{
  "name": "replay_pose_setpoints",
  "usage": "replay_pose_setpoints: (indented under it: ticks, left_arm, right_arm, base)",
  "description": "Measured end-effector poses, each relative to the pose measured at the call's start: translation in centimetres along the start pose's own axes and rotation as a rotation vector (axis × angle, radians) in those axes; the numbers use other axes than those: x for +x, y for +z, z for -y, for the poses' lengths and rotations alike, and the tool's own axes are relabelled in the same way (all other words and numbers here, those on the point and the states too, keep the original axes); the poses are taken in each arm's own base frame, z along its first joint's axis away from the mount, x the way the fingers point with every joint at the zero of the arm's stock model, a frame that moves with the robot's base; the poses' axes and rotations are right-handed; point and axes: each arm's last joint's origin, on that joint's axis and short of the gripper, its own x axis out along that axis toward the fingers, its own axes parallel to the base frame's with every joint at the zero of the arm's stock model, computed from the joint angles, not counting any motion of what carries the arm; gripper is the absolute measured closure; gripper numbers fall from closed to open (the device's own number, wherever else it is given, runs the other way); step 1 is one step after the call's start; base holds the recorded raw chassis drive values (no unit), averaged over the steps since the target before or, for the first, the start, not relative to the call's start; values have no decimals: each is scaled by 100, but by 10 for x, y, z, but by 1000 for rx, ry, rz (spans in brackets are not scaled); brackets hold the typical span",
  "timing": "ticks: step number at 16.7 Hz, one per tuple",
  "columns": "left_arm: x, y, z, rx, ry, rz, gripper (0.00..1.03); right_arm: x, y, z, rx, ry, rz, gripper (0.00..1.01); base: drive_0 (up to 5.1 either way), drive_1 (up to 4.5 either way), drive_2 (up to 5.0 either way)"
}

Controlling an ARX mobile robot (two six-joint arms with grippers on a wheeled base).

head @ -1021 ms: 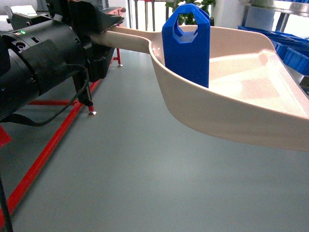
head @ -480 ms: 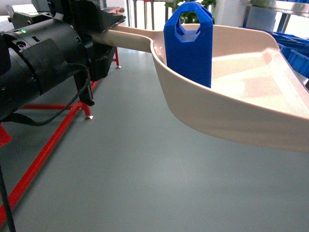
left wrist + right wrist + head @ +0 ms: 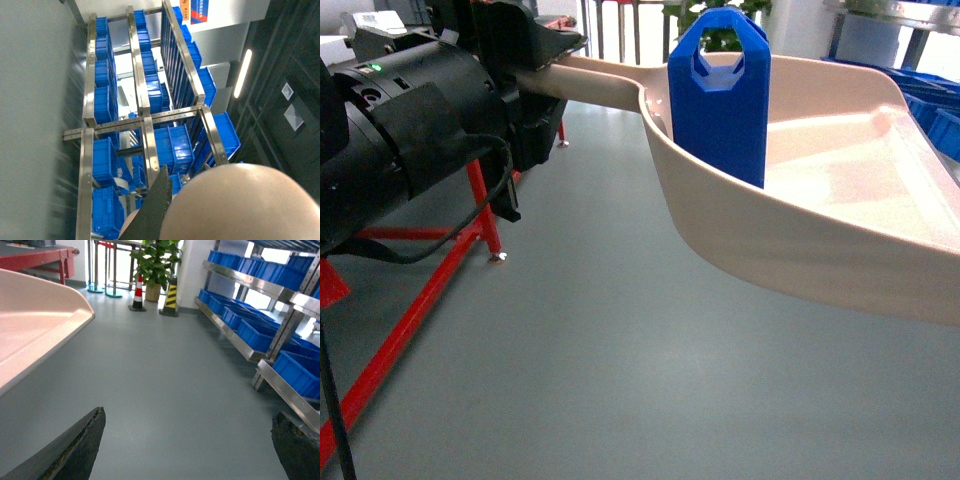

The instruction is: Place part in tray to right shelf

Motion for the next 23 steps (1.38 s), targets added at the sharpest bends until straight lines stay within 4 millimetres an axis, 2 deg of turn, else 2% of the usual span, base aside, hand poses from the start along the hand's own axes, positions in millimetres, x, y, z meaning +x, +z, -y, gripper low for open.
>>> replay_pose_setpoints:
  ticks: [23]
  left_arm:
    - [0, 1, -1, 0, 3, 8, 90]
  right_arm:
    - [0, 0, 0, 0, 0, -1, 3]
  base:
    - [-4, 429, -437]
